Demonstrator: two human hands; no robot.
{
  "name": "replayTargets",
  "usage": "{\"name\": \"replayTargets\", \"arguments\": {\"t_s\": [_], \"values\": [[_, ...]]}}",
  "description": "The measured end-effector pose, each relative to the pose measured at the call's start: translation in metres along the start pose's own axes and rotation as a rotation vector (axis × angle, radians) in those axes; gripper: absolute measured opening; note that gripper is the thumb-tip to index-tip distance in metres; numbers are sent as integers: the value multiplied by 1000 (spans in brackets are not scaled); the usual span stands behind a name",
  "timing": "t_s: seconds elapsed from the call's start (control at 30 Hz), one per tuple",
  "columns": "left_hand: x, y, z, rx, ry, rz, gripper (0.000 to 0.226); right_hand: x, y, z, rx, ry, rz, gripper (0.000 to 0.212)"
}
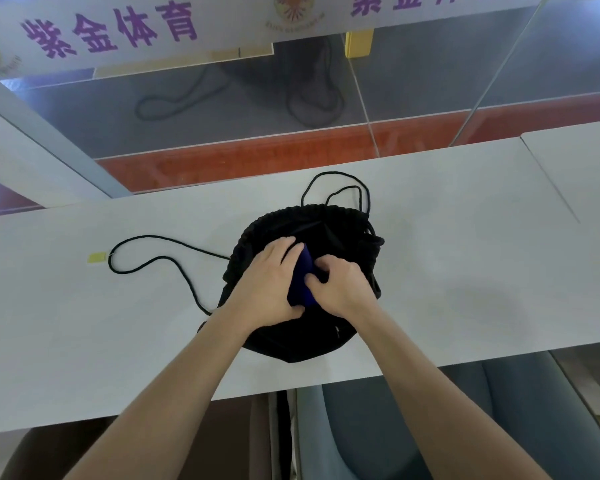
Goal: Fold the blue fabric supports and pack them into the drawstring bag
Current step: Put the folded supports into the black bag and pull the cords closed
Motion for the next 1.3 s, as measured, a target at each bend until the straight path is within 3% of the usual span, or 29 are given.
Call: {"name": "replayTargets", "arguments": {"t_s": [0.07, 0.2, 0.3, 0.47, 0.67, 0.8, 0.87, 0.97, 1.07, 1.17, 1.3], "values": [[16, -6, -6, -56, -79, 46, 130, -6, 10, 2, -88, 108, 129, 33], [38, -11, -19, -81, -152, 3, 128, 7, 34, -1, -135, 92, 418, 27], [44, -13, -30, -97, -166, -42, 130, 11, 36, -1, -161, 109, 445, 26], [56, -17, -34, -95, -223, -186, 151, 17, 33, -1, -145, 156, 465, 17], [42, -35, -25, -143, -247, -405, 140, 18, 35, -1, -111, 164, 486, 15], [69, -38, -20, -211, -469, -324, 158, 17, 32, 1, -108, 161, 512, 17], [74, -39, -17, -243, -449, -226, 165, 17, 27, 1, -103, 165, 540, 17], [63, -30, -6, -175, -173, -121, 146, 14, 24, 1, -99, 180, 542, 17], [72, -18, 17, -8, 37, -215, 96, 14, 29, 1, -92, 192, 513, 14], [89, -24, 31, -21, -32, -343, 84, 15, 33, 3, -75, 201, 492, 11], [93, -27, 23, -95, -359, -424, 79, 12, 29, 4, -52, 178, 439, 14]]}}
Point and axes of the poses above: each hand's wrist, its own z-axis away from the middle knuckle, its own x-axis out of the palm, y = z × x, the point moved 4 cm from there along -z, towards the middle knuckle, and after that the axes turned 15 degrees about x, right-handed, at the moved point
